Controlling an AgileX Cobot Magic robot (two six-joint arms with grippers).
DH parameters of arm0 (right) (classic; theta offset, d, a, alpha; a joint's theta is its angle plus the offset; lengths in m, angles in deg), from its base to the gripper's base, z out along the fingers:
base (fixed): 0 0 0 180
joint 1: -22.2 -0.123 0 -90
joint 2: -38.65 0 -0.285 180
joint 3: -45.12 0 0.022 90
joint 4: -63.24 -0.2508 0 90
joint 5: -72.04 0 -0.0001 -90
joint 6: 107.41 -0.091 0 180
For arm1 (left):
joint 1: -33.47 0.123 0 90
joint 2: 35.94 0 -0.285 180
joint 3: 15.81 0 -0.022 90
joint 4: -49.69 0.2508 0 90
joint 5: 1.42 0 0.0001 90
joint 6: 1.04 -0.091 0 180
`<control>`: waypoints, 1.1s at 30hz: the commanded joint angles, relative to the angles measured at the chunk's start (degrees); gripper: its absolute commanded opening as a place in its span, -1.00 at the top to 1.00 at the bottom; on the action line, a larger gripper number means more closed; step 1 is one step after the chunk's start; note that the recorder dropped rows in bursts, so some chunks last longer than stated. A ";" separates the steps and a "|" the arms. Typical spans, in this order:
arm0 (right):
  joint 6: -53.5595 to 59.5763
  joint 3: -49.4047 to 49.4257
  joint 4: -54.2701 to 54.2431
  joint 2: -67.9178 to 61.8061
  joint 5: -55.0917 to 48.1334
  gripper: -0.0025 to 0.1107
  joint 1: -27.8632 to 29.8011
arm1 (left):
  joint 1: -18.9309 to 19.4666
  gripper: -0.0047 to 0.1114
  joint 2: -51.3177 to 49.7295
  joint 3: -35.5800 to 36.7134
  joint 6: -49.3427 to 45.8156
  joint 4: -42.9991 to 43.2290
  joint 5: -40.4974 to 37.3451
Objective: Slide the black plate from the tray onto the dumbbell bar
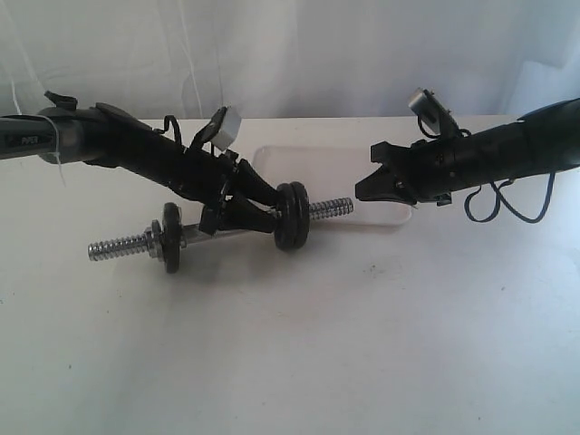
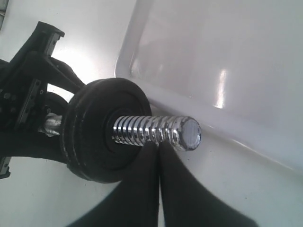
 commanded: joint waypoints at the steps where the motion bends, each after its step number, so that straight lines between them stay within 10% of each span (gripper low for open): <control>1: 0.85 -0.25 -0.09 0.34 0.08 0.96 0.37 | -0.10 -0.22 1.05 0.30 0.70 -1.42 0.31; 24: 1.61 -0.25 0.02 0.34 0.52 0.96 0.44 | -0.10 -0.18 6.32 0.27 13.19 8.12 7.90; 33: -1.23 -0.36 12.06 2.32 4.85 0.96 0.59 | -0.10 0.67 6.32 -3.41 29.34 16.89 7.71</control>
